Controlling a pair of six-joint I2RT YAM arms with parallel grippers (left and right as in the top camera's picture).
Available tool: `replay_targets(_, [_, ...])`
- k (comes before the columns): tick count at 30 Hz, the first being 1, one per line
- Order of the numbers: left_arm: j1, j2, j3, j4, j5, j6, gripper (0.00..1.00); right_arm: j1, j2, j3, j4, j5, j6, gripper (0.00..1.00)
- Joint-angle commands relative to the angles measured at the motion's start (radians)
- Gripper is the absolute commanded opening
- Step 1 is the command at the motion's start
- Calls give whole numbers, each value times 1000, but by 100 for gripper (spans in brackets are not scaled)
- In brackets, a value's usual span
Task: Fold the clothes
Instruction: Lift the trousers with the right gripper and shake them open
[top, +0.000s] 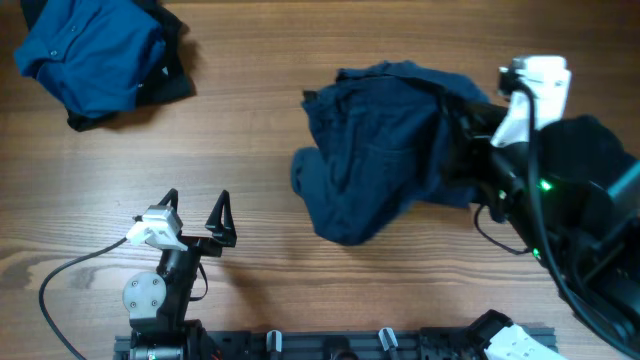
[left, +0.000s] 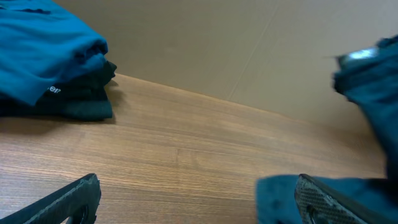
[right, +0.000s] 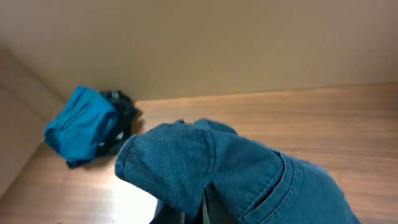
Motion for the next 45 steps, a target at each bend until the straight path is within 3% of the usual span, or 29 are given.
replay_targets(1, [8,-7,-6,-3,-13,-9,100,4,-32,22,6,93,12,4])
replay_targets(13, [8,-7,-6,-3,-13,-9,100,4,-69,22,-27,139,28,4])
replay_targets(25, [8,-7,-6,-3,-13,-9,100,4,-75,22,31,-232,65,4])
replay_targets(45, [8,-7,-6,-3,-13,-9,100,4,-74,22,0,-285,65,4])
